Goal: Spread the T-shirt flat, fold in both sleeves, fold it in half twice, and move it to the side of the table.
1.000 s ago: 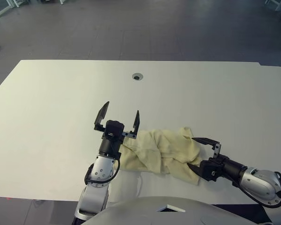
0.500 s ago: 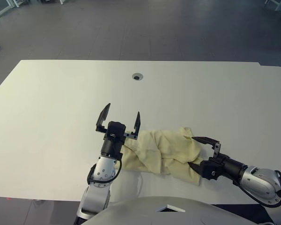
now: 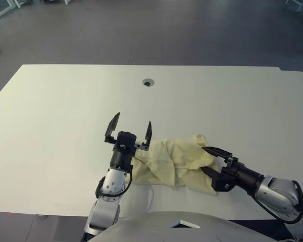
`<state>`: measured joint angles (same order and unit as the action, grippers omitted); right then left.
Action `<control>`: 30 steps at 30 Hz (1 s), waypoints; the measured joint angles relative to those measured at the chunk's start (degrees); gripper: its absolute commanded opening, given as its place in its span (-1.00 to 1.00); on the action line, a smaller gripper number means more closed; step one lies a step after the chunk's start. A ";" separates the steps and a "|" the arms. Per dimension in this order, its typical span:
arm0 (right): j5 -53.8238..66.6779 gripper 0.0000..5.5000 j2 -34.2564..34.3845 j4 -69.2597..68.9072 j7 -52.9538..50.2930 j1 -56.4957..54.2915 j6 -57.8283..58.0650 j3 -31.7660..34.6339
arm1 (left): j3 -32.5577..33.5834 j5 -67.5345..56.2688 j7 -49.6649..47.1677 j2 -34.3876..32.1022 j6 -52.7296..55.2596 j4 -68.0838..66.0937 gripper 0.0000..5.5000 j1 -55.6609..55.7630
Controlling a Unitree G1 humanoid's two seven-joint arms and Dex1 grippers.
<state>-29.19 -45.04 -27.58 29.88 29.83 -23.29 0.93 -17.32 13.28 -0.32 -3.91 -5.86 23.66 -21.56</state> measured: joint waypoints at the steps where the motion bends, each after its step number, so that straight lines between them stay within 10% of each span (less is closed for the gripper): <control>1: -0.07 0.10 0.11 0.03 -0.26 -0.06 -0.05 0.00 | -0.01 0.00 0.00 0.01 -0.02 -0.03 0.96 0.00; 18: -6.65 -0.97 0.33 3.88 -1.58 -2.15 -2.41 -3.71 | -0.17 0.01 0.28 0.14 -1.38 -2.52 0.96 0.15; 30: 4.22 -0.99 3.49 3.36 -2.96 -6.50 1.52 0.01 | -3.53 -7.99 3.50 5.68 -9.12 -7.98 0.96 8.10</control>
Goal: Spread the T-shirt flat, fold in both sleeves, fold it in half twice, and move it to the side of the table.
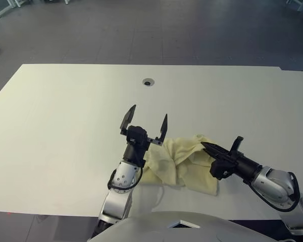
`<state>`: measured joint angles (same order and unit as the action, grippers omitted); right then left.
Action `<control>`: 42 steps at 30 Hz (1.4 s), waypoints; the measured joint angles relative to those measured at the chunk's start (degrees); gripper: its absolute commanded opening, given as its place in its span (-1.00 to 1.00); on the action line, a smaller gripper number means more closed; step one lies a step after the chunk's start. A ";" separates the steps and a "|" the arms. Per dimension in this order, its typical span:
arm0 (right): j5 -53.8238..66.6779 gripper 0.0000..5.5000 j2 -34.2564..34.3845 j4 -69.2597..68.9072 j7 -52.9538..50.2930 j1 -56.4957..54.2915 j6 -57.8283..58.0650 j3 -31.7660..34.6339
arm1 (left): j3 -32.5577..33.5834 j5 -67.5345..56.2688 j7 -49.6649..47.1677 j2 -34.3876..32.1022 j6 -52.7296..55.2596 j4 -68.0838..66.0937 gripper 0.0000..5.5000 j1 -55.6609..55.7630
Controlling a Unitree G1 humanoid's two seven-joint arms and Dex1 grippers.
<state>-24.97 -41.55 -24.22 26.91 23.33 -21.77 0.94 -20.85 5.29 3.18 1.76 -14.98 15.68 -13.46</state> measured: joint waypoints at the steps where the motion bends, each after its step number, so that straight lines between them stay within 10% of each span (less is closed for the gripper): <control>1: 2.18 -0.99 0.72 -0.02 0.04 -0.22 1.24 0.38 | 0.22 -0.01 0.03 0.01 -0.45 -0.60 0.96 1.37; 14: 22.35 -0.99 7.58 -1.14 0.52 -4.51 16.02 5.33 | 6.54 -4.20 7.64 -6.09 0.23 -0.34 0.96 7.93; 33: 32.19 -0.99 10.29 -5.12 1.17 -6.82 25.44 7.02 | -10.53 0.97 19.05 -13.87 13.26 14.30 0.96 1.64; 42: 32.17 -1.00 10.89 -6.18 1.28 -6.88 26.11 7.08 | -17.68 21.64 15.69 -14.24 24.51 16.14 0.45 3.47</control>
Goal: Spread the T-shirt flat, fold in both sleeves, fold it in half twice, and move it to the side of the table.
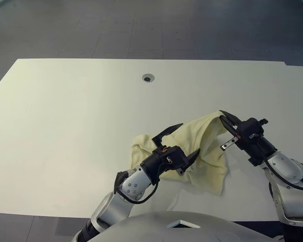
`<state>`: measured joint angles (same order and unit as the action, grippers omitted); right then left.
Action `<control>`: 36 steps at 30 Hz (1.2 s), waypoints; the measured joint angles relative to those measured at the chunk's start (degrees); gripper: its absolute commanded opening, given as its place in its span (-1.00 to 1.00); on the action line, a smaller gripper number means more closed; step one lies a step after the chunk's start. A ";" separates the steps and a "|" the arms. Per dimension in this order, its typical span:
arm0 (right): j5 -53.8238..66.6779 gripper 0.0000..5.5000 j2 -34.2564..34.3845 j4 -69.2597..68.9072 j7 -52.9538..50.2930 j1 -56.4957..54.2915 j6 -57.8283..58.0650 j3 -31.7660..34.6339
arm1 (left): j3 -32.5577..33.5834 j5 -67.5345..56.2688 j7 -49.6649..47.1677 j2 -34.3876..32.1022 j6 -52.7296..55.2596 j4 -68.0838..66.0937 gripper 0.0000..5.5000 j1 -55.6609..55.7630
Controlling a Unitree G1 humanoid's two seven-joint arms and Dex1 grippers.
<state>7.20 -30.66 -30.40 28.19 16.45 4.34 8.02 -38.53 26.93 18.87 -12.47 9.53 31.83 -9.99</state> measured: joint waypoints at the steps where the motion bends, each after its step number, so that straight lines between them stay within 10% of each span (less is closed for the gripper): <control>1: 0.00 -1.00 0.10 -0.02 0.00 -0.01 0.08 -0.05 | -0.94 3.40 -0.03 -0.02 1.76 0.05 0.53 0.93; 10: -0.27 -1.00 0.68 -0.04 -0.50 -0.54 0.45 -0.09 | -5.17 15.45 2.06 -0.26 7.62 -0.42 0.95 4.22; 27: -2.47 -1.00 0.74 0.62 -0.93 -0.60 0.25 -2.03 | -4.03 0.80 -1.78 1.26 6.35 1.03 0.95 4.72; 36: -3.24 -1.00 1.57 1.31 1.54 -0.87 -1.33 -8.54 | 15.63 0.53 -20.84 1.30 -7.30 1.28 0.95 -1.12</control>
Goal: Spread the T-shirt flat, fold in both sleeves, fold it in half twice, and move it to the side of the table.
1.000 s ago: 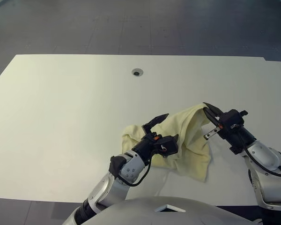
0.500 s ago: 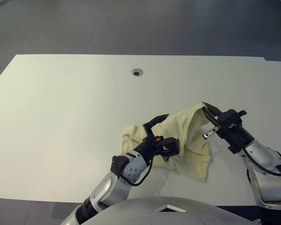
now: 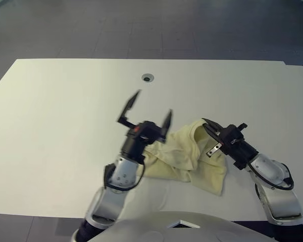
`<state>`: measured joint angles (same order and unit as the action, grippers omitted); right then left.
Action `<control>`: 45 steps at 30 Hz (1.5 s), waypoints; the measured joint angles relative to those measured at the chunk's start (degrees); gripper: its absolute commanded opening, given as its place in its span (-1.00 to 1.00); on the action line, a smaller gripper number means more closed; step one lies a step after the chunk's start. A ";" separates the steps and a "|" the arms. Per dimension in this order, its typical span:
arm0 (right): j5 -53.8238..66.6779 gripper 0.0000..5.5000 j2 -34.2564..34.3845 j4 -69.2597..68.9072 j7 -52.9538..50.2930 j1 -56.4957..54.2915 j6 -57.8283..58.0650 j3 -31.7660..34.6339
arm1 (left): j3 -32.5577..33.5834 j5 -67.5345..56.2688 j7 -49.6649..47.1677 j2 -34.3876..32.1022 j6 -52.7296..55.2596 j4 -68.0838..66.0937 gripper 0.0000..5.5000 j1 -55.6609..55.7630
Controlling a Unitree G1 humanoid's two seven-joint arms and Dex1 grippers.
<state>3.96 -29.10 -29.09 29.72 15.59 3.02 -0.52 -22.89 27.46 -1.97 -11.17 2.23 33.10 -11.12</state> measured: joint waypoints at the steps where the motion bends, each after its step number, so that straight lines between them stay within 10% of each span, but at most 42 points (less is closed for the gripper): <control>1: -0.01 -1.00 0.00 0.23 0.25 -0.37 -0.01 -0.30 | 0.80 -0.08 -0.22 -0.47 -1.24 -0.58 0.95 -0.42; 26: -15.05 -1.00 -15.49 3.27 12.28 -1.02 3.37 -11.44 | 10.73 -4.61 0.61 -3.04 -14.28 -4.07 0.95 -7.40; 36: -9.61 -1.00 -5.50 2.03 15.44 -8.14 7.92 -20.99 | 10.72 -4.60 1.46 -2.61 -14.71 -5.23 0.95 -6.78; 45: -2.13 -1.00 7.02 4.76 6.81 -13.26 13.55 -16.20 | 11.57 -11.78 8.83 -4.41 -14.35 -2.29 0.95 -6.69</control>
<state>1.83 -22.07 -24.33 36.54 2.33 16.56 -16.72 -11.32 15.68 6.87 -15.59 -12.13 30.81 -17.81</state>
